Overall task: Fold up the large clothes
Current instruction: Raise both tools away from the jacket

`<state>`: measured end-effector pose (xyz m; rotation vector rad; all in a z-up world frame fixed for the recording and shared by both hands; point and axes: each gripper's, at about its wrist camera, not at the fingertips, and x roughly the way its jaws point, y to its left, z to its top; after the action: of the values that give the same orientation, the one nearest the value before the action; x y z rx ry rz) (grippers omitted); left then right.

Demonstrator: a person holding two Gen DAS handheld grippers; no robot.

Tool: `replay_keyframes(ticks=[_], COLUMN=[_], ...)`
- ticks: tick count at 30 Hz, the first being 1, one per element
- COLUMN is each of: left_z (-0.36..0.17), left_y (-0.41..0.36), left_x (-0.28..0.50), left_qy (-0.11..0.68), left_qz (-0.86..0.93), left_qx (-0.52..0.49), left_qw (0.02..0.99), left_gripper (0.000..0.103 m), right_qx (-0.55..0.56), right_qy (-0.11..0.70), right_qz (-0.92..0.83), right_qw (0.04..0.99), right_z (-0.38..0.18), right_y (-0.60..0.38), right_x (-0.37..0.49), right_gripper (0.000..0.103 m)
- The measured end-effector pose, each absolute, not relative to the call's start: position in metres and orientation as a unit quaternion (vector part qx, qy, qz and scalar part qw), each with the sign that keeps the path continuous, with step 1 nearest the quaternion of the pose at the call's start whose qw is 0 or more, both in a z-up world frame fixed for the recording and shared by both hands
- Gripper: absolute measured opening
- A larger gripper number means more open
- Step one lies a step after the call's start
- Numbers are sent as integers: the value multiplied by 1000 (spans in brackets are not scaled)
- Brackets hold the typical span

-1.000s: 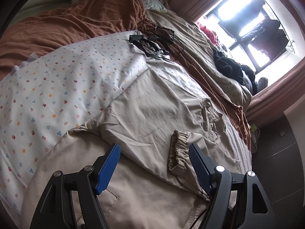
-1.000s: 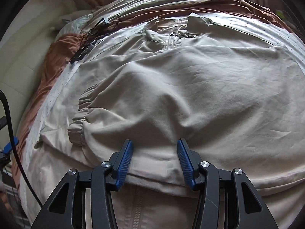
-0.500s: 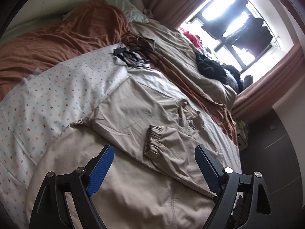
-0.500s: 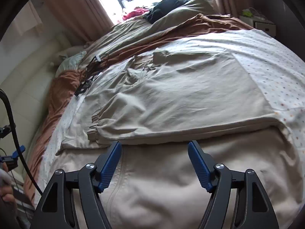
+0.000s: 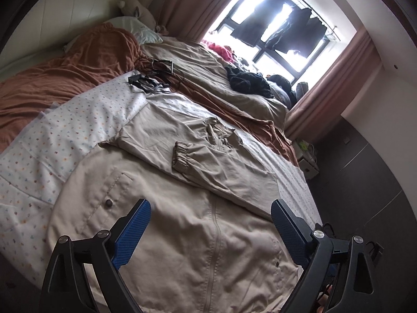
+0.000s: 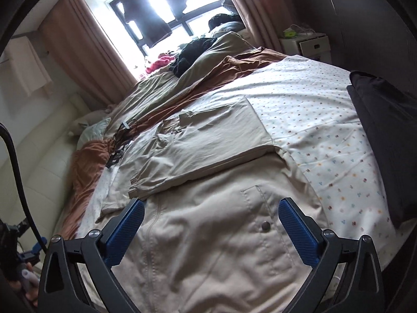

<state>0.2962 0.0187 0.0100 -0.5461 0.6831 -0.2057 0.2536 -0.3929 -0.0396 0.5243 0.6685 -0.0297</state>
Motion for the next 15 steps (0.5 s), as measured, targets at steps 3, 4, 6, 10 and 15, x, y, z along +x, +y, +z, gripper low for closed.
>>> replay_keyframes(ticks=[3,4,6,10,15], left_z=[8,7,1,-7,-16], left_y=[26,29,34,40,56], left_x=[269,261,244,214,180], left_qy=[329,328,329,334,337], left_qz=[-95,-93,-87,-72,-53], left_qx=[-265,-269,-275,-268,-266], left_qw=[902,901,899,901,902], left_gripper=[94,94,94,94,94], right_qx=[254,252,254,261,269], right_qy=[311,305,301,295,301], right_qz=[-9,-5,5,11,10], right_qw=[916,918,919,919,915], right_z=[-36,-36,-37,-44,-59], right_y=[-394,-394,-394,-397,-407], right_x=[225,215,199,166,138], right_gripper=[103,103,103,103,103])
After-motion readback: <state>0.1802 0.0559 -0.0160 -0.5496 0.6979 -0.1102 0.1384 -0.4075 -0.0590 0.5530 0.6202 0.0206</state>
